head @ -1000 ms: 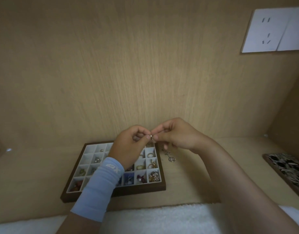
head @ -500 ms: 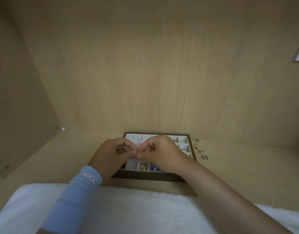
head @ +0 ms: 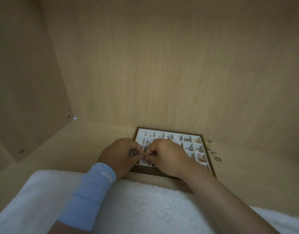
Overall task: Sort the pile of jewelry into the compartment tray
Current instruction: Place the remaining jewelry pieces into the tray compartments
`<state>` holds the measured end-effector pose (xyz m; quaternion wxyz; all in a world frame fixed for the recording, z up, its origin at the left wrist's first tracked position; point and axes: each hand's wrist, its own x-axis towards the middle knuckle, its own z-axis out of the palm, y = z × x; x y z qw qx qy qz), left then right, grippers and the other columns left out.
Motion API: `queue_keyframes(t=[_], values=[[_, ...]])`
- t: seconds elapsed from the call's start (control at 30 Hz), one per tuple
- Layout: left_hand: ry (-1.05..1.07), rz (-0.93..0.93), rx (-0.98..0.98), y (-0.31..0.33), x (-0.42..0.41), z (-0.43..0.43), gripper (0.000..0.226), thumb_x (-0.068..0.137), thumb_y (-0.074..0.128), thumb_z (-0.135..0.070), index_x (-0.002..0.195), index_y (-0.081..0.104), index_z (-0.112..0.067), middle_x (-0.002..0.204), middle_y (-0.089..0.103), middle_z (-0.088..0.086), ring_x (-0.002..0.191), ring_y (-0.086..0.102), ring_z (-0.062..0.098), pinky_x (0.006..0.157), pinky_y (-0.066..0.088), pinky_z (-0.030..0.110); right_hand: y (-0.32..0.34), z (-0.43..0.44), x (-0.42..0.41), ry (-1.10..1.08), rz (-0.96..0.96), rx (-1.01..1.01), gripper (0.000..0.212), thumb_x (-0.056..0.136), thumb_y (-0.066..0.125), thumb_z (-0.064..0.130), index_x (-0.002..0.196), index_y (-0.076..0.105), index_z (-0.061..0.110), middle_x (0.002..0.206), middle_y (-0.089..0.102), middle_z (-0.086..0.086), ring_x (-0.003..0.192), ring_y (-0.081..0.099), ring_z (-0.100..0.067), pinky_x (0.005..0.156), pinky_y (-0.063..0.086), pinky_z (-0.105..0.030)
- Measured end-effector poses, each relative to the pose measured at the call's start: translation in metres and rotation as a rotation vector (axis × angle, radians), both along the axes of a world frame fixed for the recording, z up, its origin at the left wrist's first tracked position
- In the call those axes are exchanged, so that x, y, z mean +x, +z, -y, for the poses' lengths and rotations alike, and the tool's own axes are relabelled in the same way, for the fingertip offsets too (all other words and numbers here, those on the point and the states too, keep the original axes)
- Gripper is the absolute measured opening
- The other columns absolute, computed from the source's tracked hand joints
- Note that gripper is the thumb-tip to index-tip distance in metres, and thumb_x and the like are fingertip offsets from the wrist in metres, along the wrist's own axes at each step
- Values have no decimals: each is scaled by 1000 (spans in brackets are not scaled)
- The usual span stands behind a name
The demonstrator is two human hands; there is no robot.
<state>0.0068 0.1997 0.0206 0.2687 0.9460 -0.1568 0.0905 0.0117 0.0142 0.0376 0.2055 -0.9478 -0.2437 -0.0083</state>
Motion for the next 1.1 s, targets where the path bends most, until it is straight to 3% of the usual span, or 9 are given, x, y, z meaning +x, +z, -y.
queue_keyframes(t=[0.17, 0.3, 0.47, 0.67, 0.77, 0.83, 0.9, 1.0, 1.1], values=[[34, 32, 17, -2, -2, 0, 12, 87, 67, -31, 82, 63, -42, 81, 51, -19, 81, 46, 8, 74, 40, 26, 5, 19, 7, -24, -60, 116, 17, 94, 64, 24, 102, 77, 33, 97, 66, 22, 85, 62, 0, 85, 54, -30], [18, 73, -94, 0, -6, 15, 14, 90, 63, -32, 80, 62, -42, 84, 58, -19, 85, 50, 5, 77, 43, 27, 14, 54, 15, -133, -75, 225, 20, 97, 61, 18, 97, 77, 31, 102, 73, 17, 95, 65, 0, 90, 55, -29], [-120, 85, -55, 10, -3, 76, 16, 95, 54, -36, 95, 70, -33, 94, 63, -16, 92, 50, 6, 88, 45, 29, 11, 115, 27, -363, 27, 154, 24, 95, 60, 22, 82, 67, 41, 99, 71, 15, 91, 65, -7, 83, 54, -32], [-160, -13, -48, 15, 19, 138, 18, 95, 52, -36, 96, 69, -33, 96, 62, -12, 98, 51, 10, 90, 48, 38, -7, 183, 32, -638, 46, 193, 12, 90, 62, 39, 94, 73, 38, 87, 76, 14, 77, 73, -10, 75, 60, -33], [-168, -9, -20, 11, 31, 166, 18, 94, 52, -33, 100, 69, -33, 108, 63, -11, 106, 51, 13, 95, 48, 40, -18, 191, 35, -630, 92, 114, 21, 93, 60, 39, 110, 73, 38, 111, 74, 13, 103, 69, -13, 91, 54, -30], [-176, 12, 25, 7, 38, 183, 21, 95, 52, -34, 110, 67, -32, 120, 60, -9, 115, 48, 15, 99, 45, 39, -24, 190, 39, -587, 72, 96, 27, 93, 59, 30, 116, 71, 36, 120, 71, 12, 108, 67, -14, 92, 52, -28], [-177, 42, 92, 4, 44, 196, 28, 96, 51, -35, 120, 64, -29, 128, 57, -7, 121, 44, 17, 103, 41, 39, -28, 187, 44, -528, 73, 37, 30, 92, 59, 24, 117, 71, 36, 120, 69, 10, 106, 66, -14, 87, 51, -26], [-163, 57, 115, -2, 51, 208, 33, 96, 50, -35, 127, 60, -27, 132, 53, -6, 122, 44, 17, 105, 40, 38, -30, 184, 49, -496, 67, -22, 25, 92, 58, 21, 108, 73, 35, 107, 66, 6, 88, 67, -13, 69, 48, -26], [-152, 75, 73, -10, 54, 210, 33, 96, 50, -36, 125, 61, -27, 127, 54, -7, 120, 44, 15, 104, 40, 36, -29, 183, 52, -503, 80, -61, 25, 92, 58, 22, 107, 74, 35, 105, 66, 5, 92, 66, -16, 68, 44, -25]])
